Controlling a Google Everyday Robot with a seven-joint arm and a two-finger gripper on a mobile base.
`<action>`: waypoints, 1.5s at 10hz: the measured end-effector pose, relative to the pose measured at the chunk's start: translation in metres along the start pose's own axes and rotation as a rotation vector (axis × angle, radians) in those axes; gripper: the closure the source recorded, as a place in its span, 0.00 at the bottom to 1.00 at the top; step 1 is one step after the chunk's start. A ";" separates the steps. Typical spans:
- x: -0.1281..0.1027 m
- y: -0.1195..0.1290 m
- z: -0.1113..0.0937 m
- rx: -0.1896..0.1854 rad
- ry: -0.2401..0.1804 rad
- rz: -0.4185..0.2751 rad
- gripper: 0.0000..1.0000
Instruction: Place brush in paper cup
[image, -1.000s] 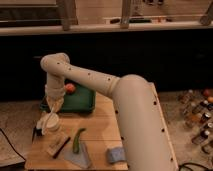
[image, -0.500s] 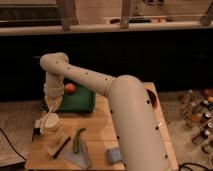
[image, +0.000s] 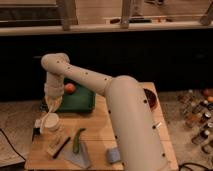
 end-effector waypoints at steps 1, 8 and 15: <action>0.002 0.001 0.000 -0.004 -0.008 0.001 0.52; 0.003 0.005 0.001 -0.008 -0.023 0.000 0.20; 0.004 0.011 0.000 0.001 -0.028 0.007 0.20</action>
